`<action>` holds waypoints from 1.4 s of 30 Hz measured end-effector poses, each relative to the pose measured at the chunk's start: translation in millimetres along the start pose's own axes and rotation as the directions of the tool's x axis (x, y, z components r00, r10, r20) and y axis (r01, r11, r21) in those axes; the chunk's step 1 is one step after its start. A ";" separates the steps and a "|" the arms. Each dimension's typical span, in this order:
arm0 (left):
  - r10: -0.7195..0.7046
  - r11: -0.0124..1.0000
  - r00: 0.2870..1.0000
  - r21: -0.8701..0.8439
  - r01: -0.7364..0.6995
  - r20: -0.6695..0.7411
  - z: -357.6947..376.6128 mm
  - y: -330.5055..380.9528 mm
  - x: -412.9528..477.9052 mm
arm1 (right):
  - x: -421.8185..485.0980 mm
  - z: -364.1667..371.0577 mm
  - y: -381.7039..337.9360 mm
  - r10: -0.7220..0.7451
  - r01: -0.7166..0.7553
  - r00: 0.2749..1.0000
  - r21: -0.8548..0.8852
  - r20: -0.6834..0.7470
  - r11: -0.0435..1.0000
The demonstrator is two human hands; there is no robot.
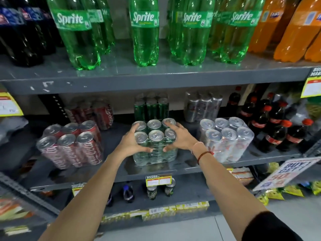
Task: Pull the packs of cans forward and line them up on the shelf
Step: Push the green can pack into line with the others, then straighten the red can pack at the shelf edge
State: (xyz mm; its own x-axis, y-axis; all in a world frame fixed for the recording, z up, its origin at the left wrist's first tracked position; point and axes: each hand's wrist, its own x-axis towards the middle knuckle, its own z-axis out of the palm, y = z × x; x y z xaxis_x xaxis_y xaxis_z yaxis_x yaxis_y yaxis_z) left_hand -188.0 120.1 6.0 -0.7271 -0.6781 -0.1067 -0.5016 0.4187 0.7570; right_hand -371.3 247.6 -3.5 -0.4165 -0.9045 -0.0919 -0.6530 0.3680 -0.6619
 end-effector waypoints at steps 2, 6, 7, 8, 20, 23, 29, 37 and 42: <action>-0.002 1.000 1.000 0.010 0.001 0.011 0.5 -3.0 -5.4 | -5.6 2.9 1.0 -0.001 0.001 1.000 0.018 -0.004 1.000; 0.023 1.000 1.000 0.008 -0.023 -0.001 5.4 -8.6 -14.7 | -19.6 6.7 5.1 -0.003 0.003 1.000 0.016 -0.016 1.000; 0.028 1.000 1.000 0.011 -0.028 0.005 5.6 -9.0 -16.0 | -22.3 7.4 4.7 -0.003 0.003 1.000 0.010 -0.017 1.000; 0.032 0.999 0.999 0.014 -0.032 0.009 5.5 -9.8 -16.4 | -24.0 8.2 4.4 -0.002 0.002 1.000 0.006 -0.021 1.000; 0.057 0.998 0.997 0.006 -0.057 0.049 2.1 -8.9 -20.0 | -34.7 10.5 -2.4 0.041 -0.040 0.999 0.013 -0.031 0.999; 0.080 0.997 0.994 -0.003 -0.080 0.079 -2.3 -11.5 -22.3 | -34.5 9.0 -3.4 0.049 -0.049 0.998 0.028 0.027 0.998; 0.142 0.981 0.964 -0.099 -0.167 -0.223 -59.0 -41.6 -47.6 | -31.7 16.7 -60.9 -0.026 0.041 0.976 0.065 -0.216 0.997; 0.050 0.998 0.875 0.061 -0.023 -0.482 -172.7 -113.2 -75.8 | 22.0 106.7 -182.8 -0.272 0.274 0.962 0.051 -0.030 0.960; -0.088 0.994 0.931 -0.096 0.058 -0.355 -195.8 -147.5 -79.4 | 53.9 153.4 -208.8 -0.177 0.175 0.979 0.026 0.106 0.984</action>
State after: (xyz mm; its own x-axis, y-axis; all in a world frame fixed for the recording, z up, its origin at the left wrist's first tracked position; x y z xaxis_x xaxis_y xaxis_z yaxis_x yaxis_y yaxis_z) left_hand 35.5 -6.1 29.0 -0.4661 -0.8825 0.0625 -0.4956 0.3189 0.8079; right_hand -160.4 88.9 15.7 -0.2251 -0.9730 -0.0513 -0.6993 0.1980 -0.6869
